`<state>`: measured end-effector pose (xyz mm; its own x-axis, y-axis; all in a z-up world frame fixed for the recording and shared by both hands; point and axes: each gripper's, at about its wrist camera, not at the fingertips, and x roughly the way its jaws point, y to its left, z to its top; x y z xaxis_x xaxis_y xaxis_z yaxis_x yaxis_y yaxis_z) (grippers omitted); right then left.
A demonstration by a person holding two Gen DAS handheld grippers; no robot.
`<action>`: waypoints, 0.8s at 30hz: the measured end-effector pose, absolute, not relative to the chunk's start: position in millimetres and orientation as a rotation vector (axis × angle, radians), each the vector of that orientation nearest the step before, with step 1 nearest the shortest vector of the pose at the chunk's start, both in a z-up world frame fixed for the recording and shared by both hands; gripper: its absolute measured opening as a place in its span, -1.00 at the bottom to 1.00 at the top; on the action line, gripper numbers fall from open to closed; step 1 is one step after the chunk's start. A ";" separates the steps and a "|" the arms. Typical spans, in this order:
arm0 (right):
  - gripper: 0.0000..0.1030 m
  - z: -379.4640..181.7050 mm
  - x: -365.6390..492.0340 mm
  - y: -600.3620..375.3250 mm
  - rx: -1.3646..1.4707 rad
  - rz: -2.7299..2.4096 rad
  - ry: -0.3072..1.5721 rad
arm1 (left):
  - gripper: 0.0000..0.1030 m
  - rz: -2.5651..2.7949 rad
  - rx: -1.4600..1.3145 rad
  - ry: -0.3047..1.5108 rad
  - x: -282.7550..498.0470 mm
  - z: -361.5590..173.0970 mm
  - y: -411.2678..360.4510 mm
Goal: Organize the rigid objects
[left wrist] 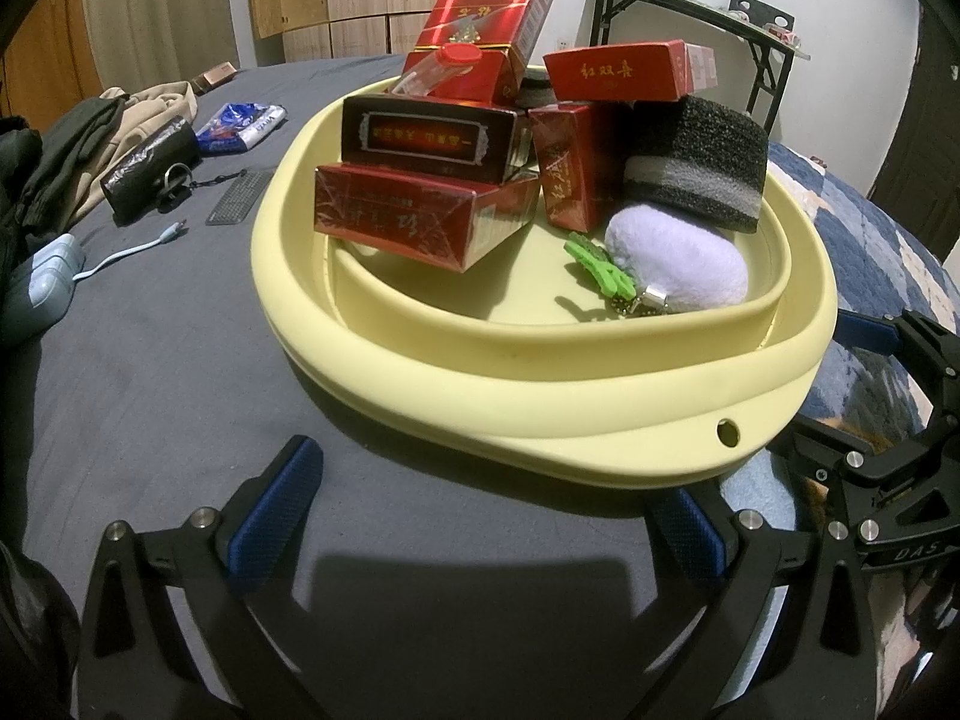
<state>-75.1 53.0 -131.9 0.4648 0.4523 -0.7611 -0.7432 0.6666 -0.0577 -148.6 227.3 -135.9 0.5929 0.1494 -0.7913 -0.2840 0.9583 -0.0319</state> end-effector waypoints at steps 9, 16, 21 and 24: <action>0.99 -131.9 -75.1 53.0 -0.414 0.760 0.790 | 1.00 0.253 -0.160 0.902 -148.6 -135.8 227.5; 0.99 -131.9 -75.0 53.0 -0.414 0.760 0.790 | 1.00 0.250 -0.166 0.902 -149.1 -135.2 227.8; 0.99 -131.9 -75.1 53.0 -0.413 0.760 0.790 | 1.00 0.251 -0.165 0.902 -149.1 -135.1 227.4; 0.99 -131.9 -75.0 52.9 -0.413 0.760 0.790 | 1.00 0.250 -0.166 0.902 -149.1 -135.1 227.6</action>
